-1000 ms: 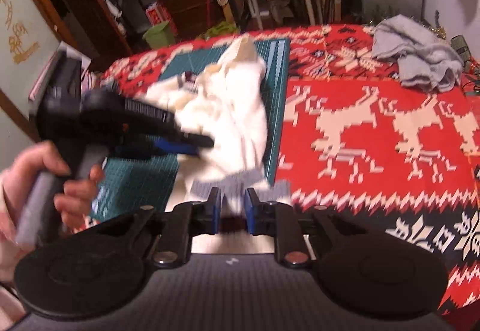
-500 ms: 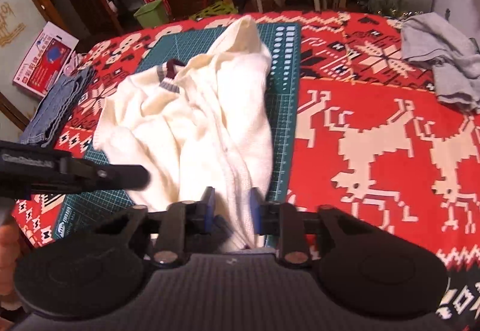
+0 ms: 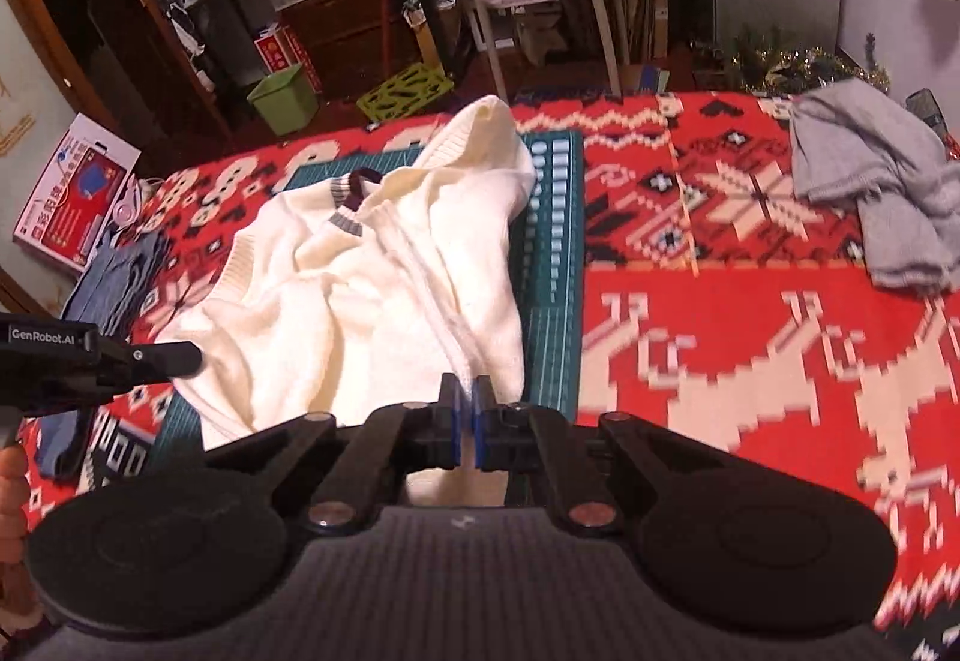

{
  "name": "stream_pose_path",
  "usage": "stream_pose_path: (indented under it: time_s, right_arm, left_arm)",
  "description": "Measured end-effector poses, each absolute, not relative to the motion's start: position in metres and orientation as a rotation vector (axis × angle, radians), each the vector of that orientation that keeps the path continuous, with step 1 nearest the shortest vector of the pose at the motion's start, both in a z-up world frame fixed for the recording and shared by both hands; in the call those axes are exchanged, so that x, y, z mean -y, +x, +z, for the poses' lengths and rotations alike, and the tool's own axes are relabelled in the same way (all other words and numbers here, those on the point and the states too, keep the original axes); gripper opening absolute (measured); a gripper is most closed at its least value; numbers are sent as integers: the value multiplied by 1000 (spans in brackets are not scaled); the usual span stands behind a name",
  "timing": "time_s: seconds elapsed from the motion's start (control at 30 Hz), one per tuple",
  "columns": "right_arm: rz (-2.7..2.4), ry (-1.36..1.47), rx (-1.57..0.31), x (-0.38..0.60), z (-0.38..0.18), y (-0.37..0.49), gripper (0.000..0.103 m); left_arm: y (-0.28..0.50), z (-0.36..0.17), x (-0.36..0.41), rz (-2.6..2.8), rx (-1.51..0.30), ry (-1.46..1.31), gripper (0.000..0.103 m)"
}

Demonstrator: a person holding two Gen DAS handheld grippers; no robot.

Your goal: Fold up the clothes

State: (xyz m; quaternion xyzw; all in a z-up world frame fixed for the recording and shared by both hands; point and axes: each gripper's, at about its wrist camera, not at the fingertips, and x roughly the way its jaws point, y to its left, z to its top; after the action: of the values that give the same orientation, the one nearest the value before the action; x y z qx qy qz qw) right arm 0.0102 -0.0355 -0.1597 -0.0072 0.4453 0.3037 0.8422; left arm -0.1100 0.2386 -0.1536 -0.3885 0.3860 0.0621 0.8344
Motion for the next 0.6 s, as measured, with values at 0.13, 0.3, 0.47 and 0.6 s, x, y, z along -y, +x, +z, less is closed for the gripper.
stream_pose_path:
  time_s: [0.13, 0.3, 0.47, 0.6]
  right_arm:
    - [618, -8, -924, 22, -158, 32, 4]
    - [551, 11, -914, 19, -167, 59, 4]
    - [517, 40, -929, 27, -183, 65, 5]
    - [522, 77, -908, 33, -174, 54, 13]
  left_arm:
    - [-83, -157, -260, 162, -823, -783, 4]
    - [-68, -169, -284, 226, -831, -758, 4]
    - [-73, -186, -299, 243, -861, -814, 4]
    - [-86, -181, -295, 214, -854, -852, 10]
